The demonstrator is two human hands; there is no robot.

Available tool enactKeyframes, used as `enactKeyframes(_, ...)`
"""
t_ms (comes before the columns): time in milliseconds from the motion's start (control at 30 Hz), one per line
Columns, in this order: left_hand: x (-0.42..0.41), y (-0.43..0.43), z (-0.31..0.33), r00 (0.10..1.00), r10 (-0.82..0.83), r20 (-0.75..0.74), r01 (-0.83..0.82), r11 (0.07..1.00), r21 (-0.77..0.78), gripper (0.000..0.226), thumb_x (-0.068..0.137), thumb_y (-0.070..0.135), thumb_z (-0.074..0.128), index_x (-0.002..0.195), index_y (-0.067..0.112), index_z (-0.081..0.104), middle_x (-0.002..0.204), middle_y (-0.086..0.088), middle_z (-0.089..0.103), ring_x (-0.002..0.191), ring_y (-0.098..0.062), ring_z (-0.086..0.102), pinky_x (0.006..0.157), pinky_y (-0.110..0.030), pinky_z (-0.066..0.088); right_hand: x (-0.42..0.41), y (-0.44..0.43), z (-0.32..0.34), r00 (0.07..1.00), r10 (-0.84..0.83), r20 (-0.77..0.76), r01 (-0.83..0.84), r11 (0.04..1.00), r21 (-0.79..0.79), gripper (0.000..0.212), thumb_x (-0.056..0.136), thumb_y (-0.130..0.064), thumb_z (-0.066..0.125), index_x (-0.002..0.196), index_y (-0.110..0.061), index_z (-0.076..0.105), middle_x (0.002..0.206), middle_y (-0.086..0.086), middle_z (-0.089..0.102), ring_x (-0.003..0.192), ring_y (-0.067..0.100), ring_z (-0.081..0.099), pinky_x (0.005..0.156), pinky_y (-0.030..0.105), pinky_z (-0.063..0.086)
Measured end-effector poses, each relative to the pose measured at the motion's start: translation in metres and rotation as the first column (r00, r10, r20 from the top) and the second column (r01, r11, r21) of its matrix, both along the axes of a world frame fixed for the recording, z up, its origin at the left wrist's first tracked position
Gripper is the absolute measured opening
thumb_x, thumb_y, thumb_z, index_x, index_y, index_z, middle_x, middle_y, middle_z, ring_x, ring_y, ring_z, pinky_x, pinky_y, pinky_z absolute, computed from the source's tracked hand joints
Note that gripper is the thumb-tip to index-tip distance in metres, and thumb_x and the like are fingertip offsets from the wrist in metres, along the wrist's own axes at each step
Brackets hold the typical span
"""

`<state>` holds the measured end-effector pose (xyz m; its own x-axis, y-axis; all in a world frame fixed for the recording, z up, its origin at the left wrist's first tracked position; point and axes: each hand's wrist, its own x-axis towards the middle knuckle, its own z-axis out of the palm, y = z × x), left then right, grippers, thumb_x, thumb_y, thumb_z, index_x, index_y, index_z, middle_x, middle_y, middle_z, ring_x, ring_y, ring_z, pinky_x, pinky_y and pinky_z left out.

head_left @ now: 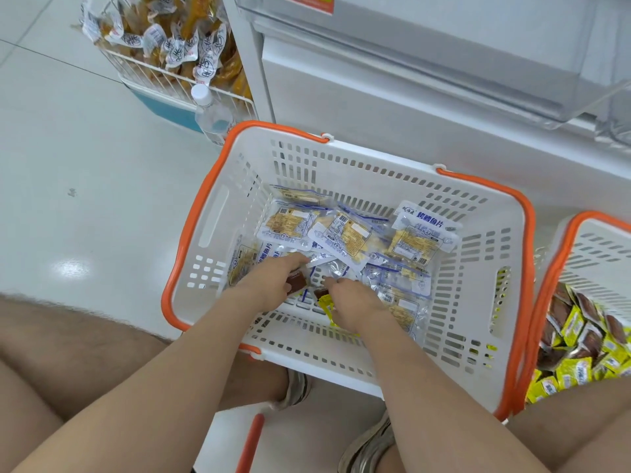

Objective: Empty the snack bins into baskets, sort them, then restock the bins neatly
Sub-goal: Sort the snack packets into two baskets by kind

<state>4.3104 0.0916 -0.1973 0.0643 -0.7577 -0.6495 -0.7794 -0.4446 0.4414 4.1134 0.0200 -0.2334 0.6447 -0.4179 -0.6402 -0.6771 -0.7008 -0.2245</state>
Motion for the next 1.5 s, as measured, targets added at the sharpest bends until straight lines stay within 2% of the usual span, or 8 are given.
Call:
enactKeyframes(167, -0.001, 0.004, 0.005, 0.998, 0.066, -0.022, -0.065, 0.997, 0.037, 0.064, 0.096, 0.003, 0.061, 0.153, 0.025, 0.042, 0.134, -0.017, 0.064, 0.114, -0.035, 0.065, 0.087, -0.039, 0.055, -0.008, 0.008, -0.004, 1.0, 0.029, 0.01, -0.029, 0.999, -0.03, 0.026, 0.09, -0.004, 0.074, 0.109, -0.011, 0.058, 0.14, 0.009, 0.031, 0.067, 0.03, 0.053, 0.06, 0.044, 0.049)
enactKeyframes(400, -0.01, 0.005, 0.011, 0.991, 0.123, -0.054, -0.121, 0.992, 0.03, 0.062, 0.097, 0.006, 0.061, 0.153, 0.025, 0.042, 0.138, -0.014, 0.062, 0.12, -0.032, 0.062, 0.084, -0.031, 0.049, -0.011, 0.001, 0.0, 0.997, 0.08, -0.006, -0.08, 0.996, -0.033, 0.064, 0.087, -0.011, 0.08, 0.14, -0.014, 0.045, 0.134, 0.006, 0.045, 0.105, 0.034, 0.065, 0.073, 0.048, 0.056)
enactKeyframes(667, -0.018, 0.006, 0.018, 0.986, 0.149, -0.081, -0.146, 0.989, 0.036, 0.06, 0.098, 0.006, 0.063, 0.151, 0.027, 0.044, 0.138, -0.014, 0.06, 0.113, -0.031, 0.063, 0.078, -0.029, 0.048, -0.009, 0.002, 0.004, 0.994, 0.059, -0.089, -0.062, 0.997, -0.035, 0.008, 0.091, -0.002, 0.074, 0.096, -0.003, 0.067, 0.138, 0.011, 0.035, 0.067, 0.026, 0.054, 0.064, 0.041, 0.05)
enactKeyframes(967, -0.02, 0.0, 0.03, 0.958, 0.266, -0.108, -0.256, 0.962, 0.099, 0.056, 0.098, -0.001, 0.057, 0.148, 0.023, 0.047, 0.126, -0.011, 0.061, 0.085, -0.023, 0.062, 0.056, -0.023, 0.047, -0.018, -0.002, 0.012, 0.972, -0.231, 0.039, 0.224, 0.965, 0.136, 0.018, 0.097, -0.024, 0.068, 0.091, -0.015, 0.054, 0.086, 0.006, 0.056, 0.078, 0.026, 0.057, 0.065, 0.035, 0.045)
enactKeyframes(1100, -0.03, -0.015, 0.047, 0.865, 0.473, -0.167, -0.473, 0.88, 0.039, 0.034, 0.097, 0.004, 0.059, 0.129, 0.016, 0.053, 0.088, -0.003, 0.059, 0.075, -0.024, 0.057, 0.056, -0.029, 0.044, -0.026, -0.007, 0.034, 0.691, -0.684, 0.233, 0.557, 0.71, 0.432, 0.038, 0.088, -0.045, 0.075, 0.083, -0.015, 0.053, 0.07, 0.001, 0.052, 0.061, 0.02, 0.05, 0.058, 0.033, 0.042)
enactKeyframes(1200, -0.047, -0.03, 0.066, 0.758, 0.583, -0.294, -0.598, 0.8, 0.046, 0.046, 0.093, 0.004, 0.063, 0.134, 0.022, 0.052, 0.102, -0.006, 0.063, 0.086, -0.03, 0.065, 0.068, -0.041, 0.058, -0.037, -0.017, 0.063, 0.41, -0.849, 0.332, 0.651, 0.528, 0.546, 0.049, 0.087, -0.052, 0.074, 0.104, -0.006, 0.069, 0.096, 0.021, 0.072, 0.083, 0.038, 0.066, 0.078, 0.046, 0.058)
enactKeyframes(1300, -0.073, -0.044, 0.09, 0.625, 0.637, -0.452, -0.671, 0.734, 0.106, 0.045, 0.091, -0.004, 0.062, 0.125, 0.024, 0.059, 0.107, -0.009, 0.069, 0.089, -0.028, 0.073, 0.08, -0.05, 0.065, -0.056, -0.026, 0.1, 0.262, -0.885, 0.386, 0.692, 0.451, 0.564, 0.047, 0.083, -0.062, 0.074, 0.104, -0.02, 0.074, 0.105, 0.004, 0.078, 0.097, 0.024, 0.074, 0.087, 0.054, 0.06)
enactKeyframes(1500, -0.14, -0.071, 0.143, 0.653, 0.46, -0.602, -0.617, 0.784, -0.07, 0.038, 0.09, 0.001, 0.065, 0.119, 0.025, 0.066, 0.103, -0.011, 0.075, 0.077, -0.021, 0.077, 0.066, -0.033, 0.063, -0.117, -0.041, 0.188, -0.017, -0.81, 0.586, 0.773, 0.361, 0.521, 0.039, 0.098, -0.037, 0.069, 0.074, -0.005, 0.069, 0.058, 0.016, 0.067, 0.043, 0.029, 0.063, 0.046, 0.036, 0.05)
